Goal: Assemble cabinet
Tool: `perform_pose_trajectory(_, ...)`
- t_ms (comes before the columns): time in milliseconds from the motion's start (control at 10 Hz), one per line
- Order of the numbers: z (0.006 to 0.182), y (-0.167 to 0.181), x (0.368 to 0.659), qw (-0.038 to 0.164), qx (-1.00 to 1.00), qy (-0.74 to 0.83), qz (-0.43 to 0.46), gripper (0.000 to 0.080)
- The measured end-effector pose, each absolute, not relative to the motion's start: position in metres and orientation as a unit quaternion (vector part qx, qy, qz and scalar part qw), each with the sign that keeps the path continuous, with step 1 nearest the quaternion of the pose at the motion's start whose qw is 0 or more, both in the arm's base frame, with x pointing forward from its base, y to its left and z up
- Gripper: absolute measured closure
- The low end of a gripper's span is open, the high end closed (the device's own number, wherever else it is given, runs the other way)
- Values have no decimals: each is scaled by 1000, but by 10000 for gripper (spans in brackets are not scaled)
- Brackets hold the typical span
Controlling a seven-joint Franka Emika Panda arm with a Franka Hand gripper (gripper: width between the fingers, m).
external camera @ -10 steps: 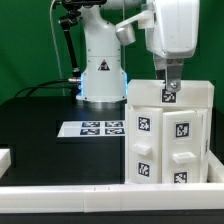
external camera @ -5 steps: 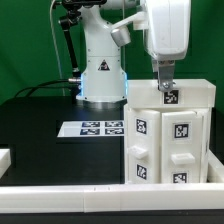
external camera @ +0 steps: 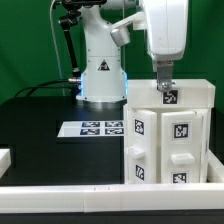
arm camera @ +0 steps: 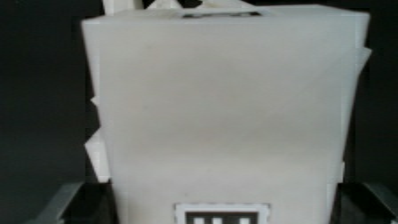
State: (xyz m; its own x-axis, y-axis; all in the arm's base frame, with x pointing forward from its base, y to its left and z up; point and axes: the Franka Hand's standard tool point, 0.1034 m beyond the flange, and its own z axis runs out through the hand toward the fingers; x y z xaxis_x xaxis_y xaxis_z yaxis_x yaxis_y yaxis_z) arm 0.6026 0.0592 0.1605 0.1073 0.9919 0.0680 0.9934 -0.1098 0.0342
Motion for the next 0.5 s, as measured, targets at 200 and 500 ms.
perform_pose_trajectory(200, 160, 59, 602, 14, -807, -590, -36, 239)
perform_pose_trajectory(500, 160, 60, 601, 17, -885, -464, -37, 239)
